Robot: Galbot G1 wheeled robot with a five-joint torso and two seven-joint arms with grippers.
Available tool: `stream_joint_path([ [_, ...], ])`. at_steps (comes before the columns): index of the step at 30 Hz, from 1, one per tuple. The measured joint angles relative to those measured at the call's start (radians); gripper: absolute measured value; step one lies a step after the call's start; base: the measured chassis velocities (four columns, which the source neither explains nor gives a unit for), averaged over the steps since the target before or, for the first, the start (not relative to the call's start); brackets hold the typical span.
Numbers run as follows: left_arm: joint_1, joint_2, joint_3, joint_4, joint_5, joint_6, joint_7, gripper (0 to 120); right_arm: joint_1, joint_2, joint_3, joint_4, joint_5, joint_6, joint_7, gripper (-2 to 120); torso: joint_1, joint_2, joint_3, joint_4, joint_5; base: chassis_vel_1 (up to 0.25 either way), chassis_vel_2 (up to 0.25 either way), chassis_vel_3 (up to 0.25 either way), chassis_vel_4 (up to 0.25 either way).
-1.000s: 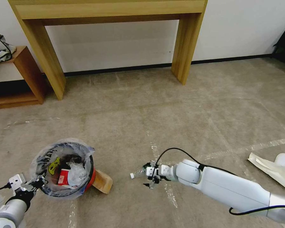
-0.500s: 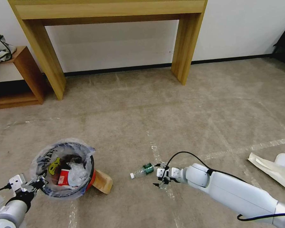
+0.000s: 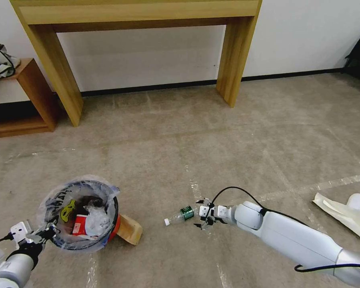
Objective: Pick up the trash bin and place the garbage on the floor into it.
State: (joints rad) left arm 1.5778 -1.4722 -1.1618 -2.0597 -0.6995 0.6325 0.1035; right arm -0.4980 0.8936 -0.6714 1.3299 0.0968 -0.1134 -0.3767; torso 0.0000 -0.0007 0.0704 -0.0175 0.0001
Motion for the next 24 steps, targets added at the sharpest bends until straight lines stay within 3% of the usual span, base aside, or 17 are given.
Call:
stream_joint_path([
  [24,-0.003,0.011,-0.013,0.010,-0.012,0.000,0.000,1,0.027,0.117,-0.044,-0.206,0.004,0.091,0.008,96,0.000,0.000,0.000,0.0000,0.0001,0.000,0.000,0.000,0.000],
])
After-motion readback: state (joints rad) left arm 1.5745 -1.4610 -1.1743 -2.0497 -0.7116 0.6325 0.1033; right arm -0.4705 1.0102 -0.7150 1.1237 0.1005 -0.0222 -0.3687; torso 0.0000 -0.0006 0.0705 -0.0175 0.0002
